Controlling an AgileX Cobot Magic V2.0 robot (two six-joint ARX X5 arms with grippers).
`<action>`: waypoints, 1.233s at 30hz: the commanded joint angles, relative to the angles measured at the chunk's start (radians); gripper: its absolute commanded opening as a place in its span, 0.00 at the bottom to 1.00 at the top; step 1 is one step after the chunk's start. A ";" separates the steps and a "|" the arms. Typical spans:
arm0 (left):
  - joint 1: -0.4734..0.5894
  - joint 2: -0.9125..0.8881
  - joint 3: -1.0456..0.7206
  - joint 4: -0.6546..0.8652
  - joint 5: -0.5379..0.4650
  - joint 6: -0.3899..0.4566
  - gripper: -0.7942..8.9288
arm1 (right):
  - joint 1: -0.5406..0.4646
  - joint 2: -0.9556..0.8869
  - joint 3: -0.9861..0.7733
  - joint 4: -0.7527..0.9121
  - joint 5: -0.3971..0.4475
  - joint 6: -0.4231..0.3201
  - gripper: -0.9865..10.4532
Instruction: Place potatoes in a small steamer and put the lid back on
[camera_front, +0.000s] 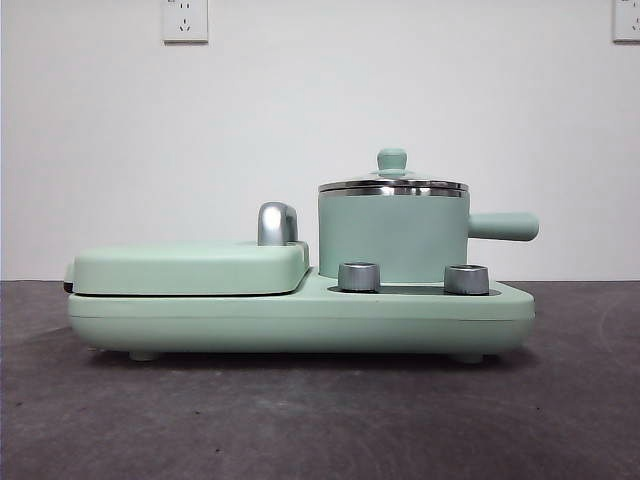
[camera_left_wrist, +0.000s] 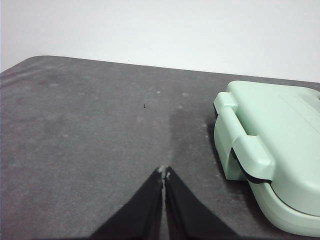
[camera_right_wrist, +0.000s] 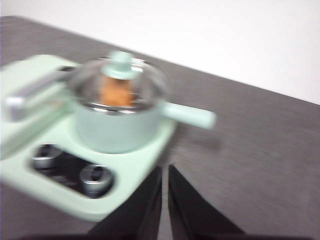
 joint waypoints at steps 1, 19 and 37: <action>0.001 -0.001 -0.020 0.012 -0.002 -0.001 0.09 | -0.070 -0.074 -0.152 0.138 0.005 0.011 0.10; 0.001 -0.001 -0.020 0.012 -0.002 -0.001 0.09 | -0.225 -0.393 -0.533 0.237 0.059 0.068 0.10; 0.001 -0.002 -0.020 0.012 -0.002 -0.001 0.09 | -0.226 -0.393 -0.533 0.232 0.069 0.069 0.10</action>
